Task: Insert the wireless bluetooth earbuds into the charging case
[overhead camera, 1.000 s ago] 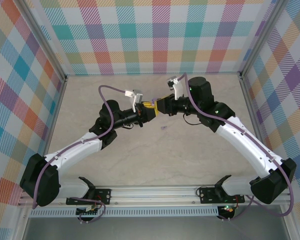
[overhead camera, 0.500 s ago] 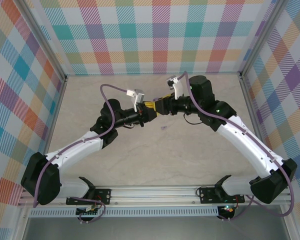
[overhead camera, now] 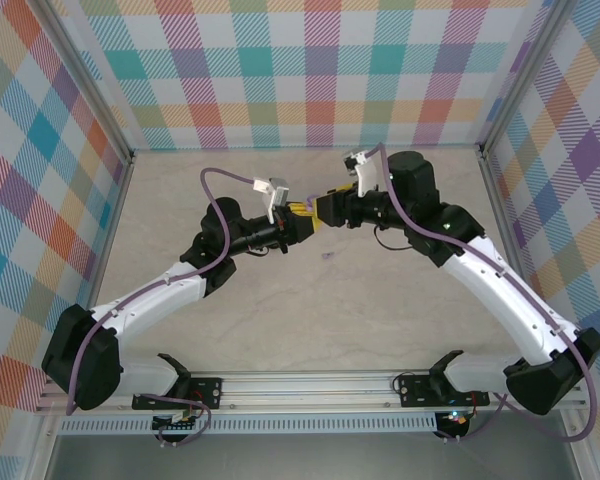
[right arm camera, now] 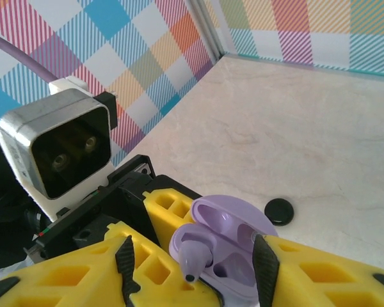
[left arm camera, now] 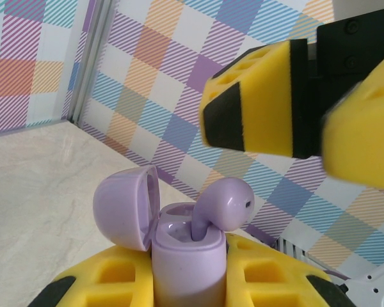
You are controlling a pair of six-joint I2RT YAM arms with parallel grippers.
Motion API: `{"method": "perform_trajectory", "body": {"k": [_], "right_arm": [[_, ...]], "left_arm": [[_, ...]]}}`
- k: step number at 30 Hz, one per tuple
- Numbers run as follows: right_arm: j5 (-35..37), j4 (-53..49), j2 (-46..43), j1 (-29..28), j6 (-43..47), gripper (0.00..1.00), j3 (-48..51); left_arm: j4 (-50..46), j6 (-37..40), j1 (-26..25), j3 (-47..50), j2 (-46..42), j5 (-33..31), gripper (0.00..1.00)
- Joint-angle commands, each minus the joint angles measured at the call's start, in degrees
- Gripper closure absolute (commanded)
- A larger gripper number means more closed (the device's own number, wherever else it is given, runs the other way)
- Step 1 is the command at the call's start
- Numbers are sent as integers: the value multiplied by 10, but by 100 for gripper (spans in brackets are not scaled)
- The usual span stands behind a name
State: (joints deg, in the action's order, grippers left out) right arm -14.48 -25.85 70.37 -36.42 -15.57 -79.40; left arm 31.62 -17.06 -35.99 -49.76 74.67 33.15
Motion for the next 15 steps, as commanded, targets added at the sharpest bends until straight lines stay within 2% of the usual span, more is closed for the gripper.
{"method": "perform_trajectory", "body": {"k": [1,6,10,15], "right_arm": [[23,-12,-18,-3,-4,47,-6],[69,-52,-11,-3,-1,56,-13],[57,-77,10,-3,-2,65,-22],[18,-75,23,-3,-1,70,-29]], "left_arm": [[10,13,-7,-13,-14,1,81],[11,12,-7,-14,-16,0,81],[11,11,-8,-17,-15,4,81],[6,12,-9,-21,-11,6,81]]}}
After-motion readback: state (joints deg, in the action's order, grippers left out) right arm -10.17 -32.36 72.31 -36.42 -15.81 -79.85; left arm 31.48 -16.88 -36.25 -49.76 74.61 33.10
